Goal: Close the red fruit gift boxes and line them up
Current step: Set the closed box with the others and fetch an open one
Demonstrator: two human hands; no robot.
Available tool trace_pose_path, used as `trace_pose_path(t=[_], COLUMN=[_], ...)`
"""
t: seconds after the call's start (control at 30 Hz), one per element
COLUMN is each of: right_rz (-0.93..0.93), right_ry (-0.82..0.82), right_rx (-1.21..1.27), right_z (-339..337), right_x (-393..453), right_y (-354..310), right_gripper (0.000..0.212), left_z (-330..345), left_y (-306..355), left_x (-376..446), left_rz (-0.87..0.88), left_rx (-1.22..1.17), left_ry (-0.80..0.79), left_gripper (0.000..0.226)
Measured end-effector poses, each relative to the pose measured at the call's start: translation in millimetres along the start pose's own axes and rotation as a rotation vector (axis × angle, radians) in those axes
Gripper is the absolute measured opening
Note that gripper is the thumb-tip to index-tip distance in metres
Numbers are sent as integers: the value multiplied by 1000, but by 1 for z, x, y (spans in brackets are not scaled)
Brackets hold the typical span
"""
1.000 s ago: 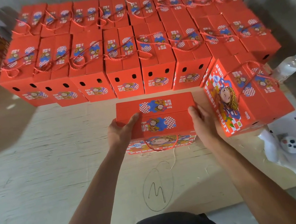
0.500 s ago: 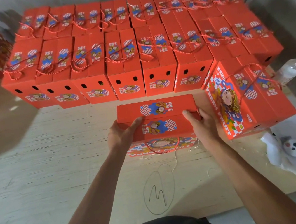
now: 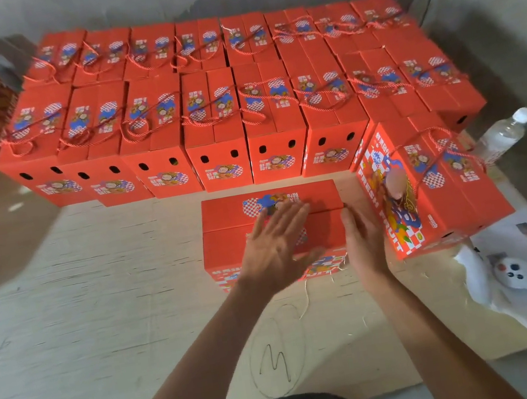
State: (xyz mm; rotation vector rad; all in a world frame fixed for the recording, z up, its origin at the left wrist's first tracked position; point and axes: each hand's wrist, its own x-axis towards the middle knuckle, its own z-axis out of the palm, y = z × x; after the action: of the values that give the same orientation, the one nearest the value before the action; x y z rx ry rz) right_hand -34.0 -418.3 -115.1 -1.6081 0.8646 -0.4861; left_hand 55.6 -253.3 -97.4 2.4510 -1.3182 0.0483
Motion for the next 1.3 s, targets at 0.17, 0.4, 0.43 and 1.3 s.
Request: trace_pose_path(t=[0.17,0.4,0.43,1.3], right_rz=[83,35,32,321], right_ry=[-6,-100,-108,-293], right_rx=[-1,-274,-286,186], right_z=[6,7,6,-37], right_x=[2,20,20,37], right_y=[-2,-17,-17,-10], right_gripper=[25,50,47,22], left_z=[19,15,16,-3], left_y=[7,6,8,16], left_x=[-4,4,5,45], left_rz=[-3,0,-6,69], left_rx=[121,72,107,178], left_ry=[16,43,21,39], left_gripper=[93,90,92,90])
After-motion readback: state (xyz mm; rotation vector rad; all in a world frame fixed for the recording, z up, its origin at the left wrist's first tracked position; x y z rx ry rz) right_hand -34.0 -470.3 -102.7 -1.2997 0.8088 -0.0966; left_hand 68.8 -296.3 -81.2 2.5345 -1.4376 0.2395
